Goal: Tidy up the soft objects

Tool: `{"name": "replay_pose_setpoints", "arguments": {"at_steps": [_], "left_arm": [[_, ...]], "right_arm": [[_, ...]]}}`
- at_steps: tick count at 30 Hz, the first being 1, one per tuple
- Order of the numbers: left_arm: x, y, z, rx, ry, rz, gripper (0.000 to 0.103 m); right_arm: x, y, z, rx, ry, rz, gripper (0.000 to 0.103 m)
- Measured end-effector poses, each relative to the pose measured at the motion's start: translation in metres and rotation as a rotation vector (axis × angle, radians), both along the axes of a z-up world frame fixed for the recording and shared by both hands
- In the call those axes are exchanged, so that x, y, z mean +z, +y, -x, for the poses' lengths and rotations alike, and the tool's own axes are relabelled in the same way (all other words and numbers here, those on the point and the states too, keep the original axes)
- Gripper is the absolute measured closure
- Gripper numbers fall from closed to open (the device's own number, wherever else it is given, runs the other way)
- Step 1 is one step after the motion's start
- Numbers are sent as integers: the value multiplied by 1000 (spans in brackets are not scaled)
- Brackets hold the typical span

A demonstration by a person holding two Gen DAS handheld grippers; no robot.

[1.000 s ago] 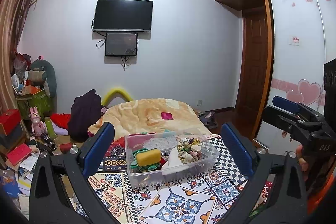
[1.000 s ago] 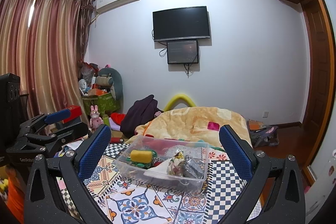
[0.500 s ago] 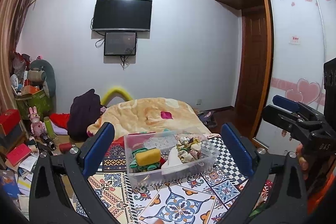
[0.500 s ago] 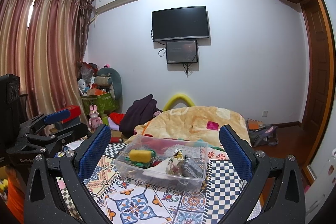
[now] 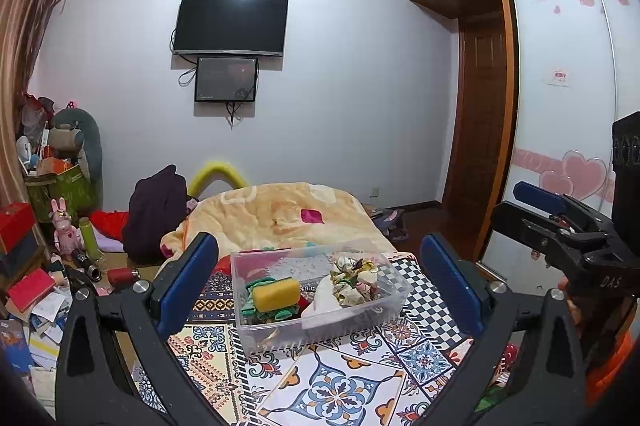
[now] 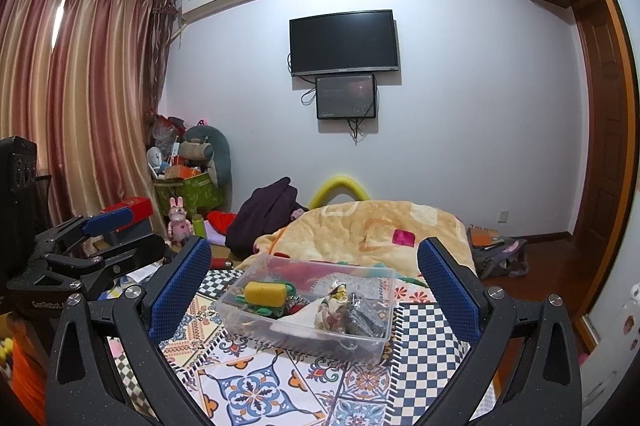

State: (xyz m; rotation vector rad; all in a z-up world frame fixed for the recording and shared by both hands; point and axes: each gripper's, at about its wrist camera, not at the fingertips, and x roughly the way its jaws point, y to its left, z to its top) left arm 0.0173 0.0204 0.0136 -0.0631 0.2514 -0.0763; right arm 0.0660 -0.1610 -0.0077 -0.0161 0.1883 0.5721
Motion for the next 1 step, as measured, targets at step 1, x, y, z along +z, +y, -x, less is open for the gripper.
{"name": "replay_pose_setpoints", "arguments": {"at_steps": [1], "left_arm": [[0,0,0,-1,1,2,0]], "right_arm": [[0,0,0,-1,1,-1,0]]}}
